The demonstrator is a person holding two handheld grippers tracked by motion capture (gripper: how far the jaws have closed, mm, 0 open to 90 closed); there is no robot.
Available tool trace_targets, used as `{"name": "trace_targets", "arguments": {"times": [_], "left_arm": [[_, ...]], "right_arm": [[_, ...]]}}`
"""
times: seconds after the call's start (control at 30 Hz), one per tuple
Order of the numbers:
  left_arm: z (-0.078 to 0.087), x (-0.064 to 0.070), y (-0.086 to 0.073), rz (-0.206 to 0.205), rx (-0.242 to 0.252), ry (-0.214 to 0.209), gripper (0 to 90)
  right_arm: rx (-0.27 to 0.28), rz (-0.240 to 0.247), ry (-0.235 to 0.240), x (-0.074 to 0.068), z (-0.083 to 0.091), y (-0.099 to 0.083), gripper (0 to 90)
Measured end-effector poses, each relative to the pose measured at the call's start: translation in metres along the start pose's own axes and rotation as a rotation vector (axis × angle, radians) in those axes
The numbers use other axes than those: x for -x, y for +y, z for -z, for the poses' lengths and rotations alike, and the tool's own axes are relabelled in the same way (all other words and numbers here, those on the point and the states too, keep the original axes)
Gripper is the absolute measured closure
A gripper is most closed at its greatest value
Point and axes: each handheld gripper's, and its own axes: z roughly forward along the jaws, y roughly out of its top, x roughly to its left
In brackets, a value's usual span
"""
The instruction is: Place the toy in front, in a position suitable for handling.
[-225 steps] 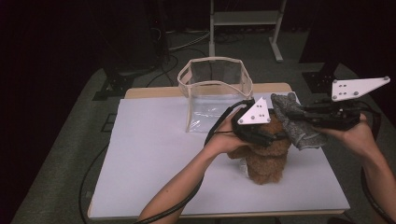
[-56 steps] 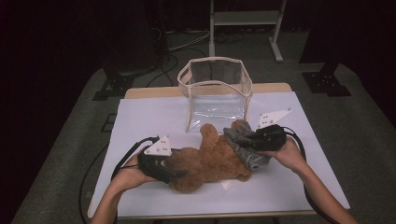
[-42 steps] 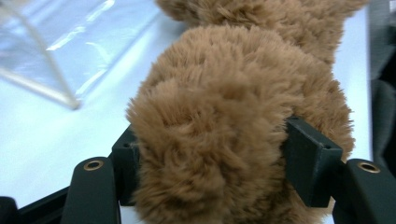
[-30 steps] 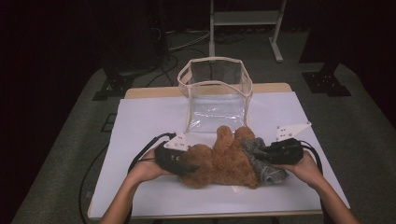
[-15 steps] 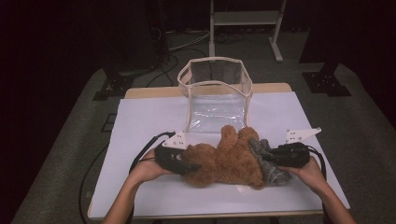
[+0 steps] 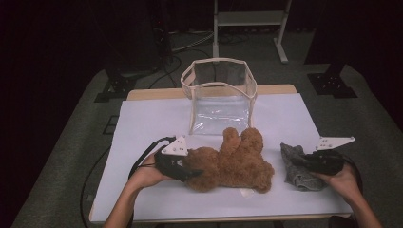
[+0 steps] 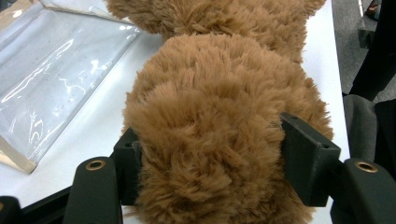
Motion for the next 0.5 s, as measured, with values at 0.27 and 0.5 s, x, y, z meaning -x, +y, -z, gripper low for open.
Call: {"name": "trace_targets", "arguments": {"times": [0.27, 0.5], "left_arm": [[0.002, -0.002, 0.003, -0.014, -0.007, 0.008, 33.6], [0.003, -0.002, 0.002, -0.011, 0.003, 0.011, 32.7]], "right_arm": [[-0.012, 0.001, -0.046, 0.006, 0.015, -0.004, 76.2], [-0.022, -0.028, 0.009, 0.004, 0.013, 0.001, 54.8]]}}
